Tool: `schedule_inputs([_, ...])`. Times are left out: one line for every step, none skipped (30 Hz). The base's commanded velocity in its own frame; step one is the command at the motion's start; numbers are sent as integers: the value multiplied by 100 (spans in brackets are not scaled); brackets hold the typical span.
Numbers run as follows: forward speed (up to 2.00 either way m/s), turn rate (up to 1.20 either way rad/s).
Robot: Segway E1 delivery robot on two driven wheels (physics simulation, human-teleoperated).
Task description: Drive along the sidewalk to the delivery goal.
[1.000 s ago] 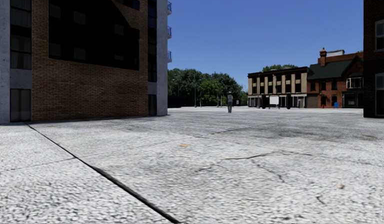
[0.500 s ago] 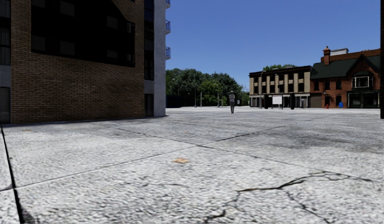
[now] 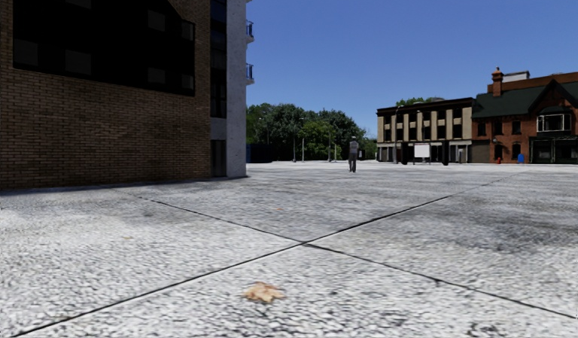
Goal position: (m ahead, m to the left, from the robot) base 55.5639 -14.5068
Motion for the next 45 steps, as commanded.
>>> schedule_inputs([200, 0])
schedule_inputs([200, 0])
schedule_inputs([200, 0])
schedule_inputs([200, 0])
schedule_inputs([200, 0])
schedule_inputs([200, 0])
schedule_inputs([200, 0])
schedule_inputs([200, 0])
schedule_inputs([200, 0])
schedule_inputs([200, 0])
schedule_inputs([200, 0])
schedule_inputs([200, 0])
schedule_inputs([200, 0])
schedule_inputs([200, 0])
schedule_inputs([200, 0])
schedule_inputs([200, 0])
schedule_inputs([200, 0])
schedule_inputs([200, 0])
schedule_inputs([200, 0])
schedule_inputs([200, 0])
schedule_inputs([200, 0])
schedule_inputs([200, 0])
schedule_inputs([200, 0])
schedule_inputs([200, 0])
schedule_inputs([200, 0])
schedule_inputs([200, 0])
schedule_inputs([200, 0])
schedule_inputs([200, 0])
schedule_inputs([200, 0])
schedule_inputs([200, 0])
schedule_inputs([200, 0])
schedule_inputs([200, 0])
schedule_inputs([200, 0])
schedule_inputs([200, 0])
schedule_inputs([200, 0])
schedule_inputs([200, 0])
schedule_inputs([200, 0])
schedule_inputs([200, 0])
schedule_inputs([200, 0])
schedule_inputs([200, 0])
schedule_inputs([200, 0])
schedule_inputs([200, 0])
schedule_inputs([200, 0])
schedule_inputs([200, 0])
schedule_inputs([200, 0])
